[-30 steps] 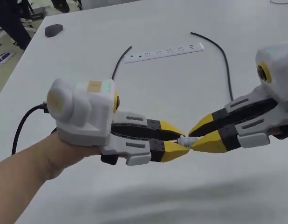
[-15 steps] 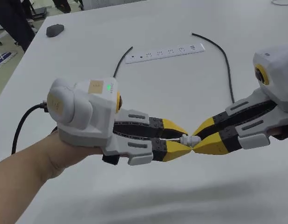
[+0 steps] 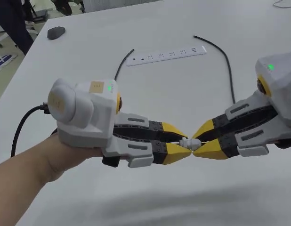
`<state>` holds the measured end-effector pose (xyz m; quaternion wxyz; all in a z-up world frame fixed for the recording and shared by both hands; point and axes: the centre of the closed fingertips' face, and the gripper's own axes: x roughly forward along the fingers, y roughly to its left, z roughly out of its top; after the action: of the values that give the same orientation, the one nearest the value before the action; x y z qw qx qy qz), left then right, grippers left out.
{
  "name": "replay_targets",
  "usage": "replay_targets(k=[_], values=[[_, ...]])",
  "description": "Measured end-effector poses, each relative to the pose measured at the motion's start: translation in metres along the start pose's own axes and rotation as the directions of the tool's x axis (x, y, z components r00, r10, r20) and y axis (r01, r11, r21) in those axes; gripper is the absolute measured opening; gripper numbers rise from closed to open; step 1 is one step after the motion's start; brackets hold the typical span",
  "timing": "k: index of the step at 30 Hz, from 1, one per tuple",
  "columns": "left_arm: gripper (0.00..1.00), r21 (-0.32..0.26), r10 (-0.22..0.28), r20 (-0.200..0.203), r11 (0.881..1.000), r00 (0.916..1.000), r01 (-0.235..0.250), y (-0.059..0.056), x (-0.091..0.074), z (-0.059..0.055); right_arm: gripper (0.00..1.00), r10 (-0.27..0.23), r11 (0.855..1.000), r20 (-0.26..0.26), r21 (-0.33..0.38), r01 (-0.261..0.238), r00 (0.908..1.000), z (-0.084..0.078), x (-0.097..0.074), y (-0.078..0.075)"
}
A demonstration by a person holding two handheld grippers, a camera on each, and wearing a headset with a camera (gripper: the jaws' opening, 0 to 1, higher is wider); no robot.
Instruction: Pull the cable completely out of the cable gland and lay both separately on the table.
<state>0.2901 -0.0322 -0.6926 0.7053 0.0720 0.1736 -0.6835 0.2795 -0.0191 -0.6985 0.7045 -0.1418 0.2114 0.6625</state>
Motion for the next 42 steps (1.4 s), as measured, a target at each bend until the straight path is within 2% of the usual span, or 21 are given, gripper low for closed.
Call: replay_targets(k=[1,4,7,9,11,12,17,18,21,22,23,26,28,29,31,32,33,34,37,42], values=[[0.14,0.053,0.005,0.004,0.999,1.0000,-0.005,0.001,0.001,0.002,0.07,0.001,1.000,0.005,0.031,-0.001,1.0000,0.000,-0.001,-0.001],[0.14,0.077,0.004,0.005,0.997,1.0000,-0.004,-0.001,0.002,0.003,0.08,0.027,0.989,0.014,0.146,-0.029,0.9995,0.000,-0.005,-0.002],[0.14,0.078,0.004,0.012,0.997,0.9999,-0.005,-0.001,0.003,0.005,0.08,0.033,0.985,0.023,0.166,-0.037,0.9992,-0.001,-0.006,-0.004],[0.14,0.103,0.002,0.006,0.995,1.0000,-0.003,-0.001,0.003,0.005,0.08,0.039,0.984,0.030,0.174,-0.043,0.9988,-0.001,-0.006,-0.004],[0.14,0.113,0.008,0.003,0.994,1.0000,-0.008,-0.001,0.005,0.005,0.08,0.042,0.977,0.055,0.209,-0.053,0.9976,0.002,-0.006,-0.006],[0.14,0.134,0.005,-0.001,0.991,1.0000,-0.005,-0.002,0.004,0.005,0.08,0.051,0.971,0.051,0.232,-0.062,0.9974,0.000,-0.006,-0.005],[0.14,0.122,0.010,-0.002,0.992,0.9999,-0.010,0.000,0.004,0.006,0.08,0.054,0.966,0.064,0.248,-0.069,0.9965,0.001,-0.007,-0.008],[0.14,0.117,0.013,-0.002,0.993,0.9999,-0.012,0.001,0.003,0.006,0.08,0.044,0.974,0.067,0.220,-0.058,0.9968,0.002,-0.007,-0.008],[0.14,0.095,0.015,-0.003,0.995,0.9999,-0.014,0.002,0.003,0.006,0.07,0.038,0.982,0.066,0.182,-0.050,0.9971,0.003,-0.006,-0.009],[0.14,0.079,0.011,-0.005,0.997,0.9999,-0.010,0.002,0.003,0.006,0.06,0.031,0.986,0.048,0.162,-0.039,0.9984,-0.001,-0.007,-0.010],[0.14,-0.005,0.019,-0.013,1.000,0.9997,-0.020,0.002,0.003,0.003,0.06,0.026,0.995,0.038,0.095,-0.030,0.9989,-0.001,-0.005,-0.011],[0.14,0.006,0.014,-0.018,1.000,0.9997,-0.014,0.002,0.005,0.000,0.06,0.028,0.997,0.004,0.071,-0.028,0.9996,-0.003,-0.004,-0.010],[0.14,-0.028,0.019,-0.014,0.999,0.9997,-0.019,0.004,0.005,0.000,0.06,0.008,1.000,0.006,-0.004,-0.008,1.0000,-0.002,-0.004,-0.012],[0.14,-0.036,0.021,-0.008,0.999,0.9997,-0.022,0.005,0.004,0.001,0.06,-0.008,0.999,0.013,-0.043,0.008,0.9999,-0.001,-0.004,-0.013],[0.14,-0.112,0.025,0.012,0.993,0.9996,-0.023,0.008,0.003,0.004,0.06,-0.037,0.989,0.029,-0.140,0.041,0.9989,0.003,-0.006,-0.016],[0.14,-0.123,0.024,0.019,0.992,0.9995,-0.022,0.009,0.002,0.005,0.06,-0.047,0.985,0.034,-0.166,0.052,0.9983,0.004,-0.007,-0.016],[0.14,-0.131,0.020,0.029,0.991,0.9994,-0.016,0.010,0.001,0.007,0.06,-0.051,0.970,0.039,-0.234,0.058,0.9980,0.007,-0.008,-0.015],[0.14,-0.139,0.021,0.032,0.990,0.9993,-0.017,0.011,0.001,0.008,0.06,-0.060,0.963,0.039,-0.261,0.068,0.9974,0.007,-0.009,-0.016],[0.14,-0.164,0.015,0.035,0.986,0.9993,-0.009,0.009,0.001,0.009,0.07,-0.057,0.954,0.039,-0.292,0.066,0.9976,0.008,-0.009,-0.013],[0.14,-0.154,0.012,0.030,0.988,0.9995,-0.007,0.007,0.001,0.008,0.07,-0.052,0.948,0.029,-0.311,0.059,0.9982,0.006,-0.009,-0.014]])
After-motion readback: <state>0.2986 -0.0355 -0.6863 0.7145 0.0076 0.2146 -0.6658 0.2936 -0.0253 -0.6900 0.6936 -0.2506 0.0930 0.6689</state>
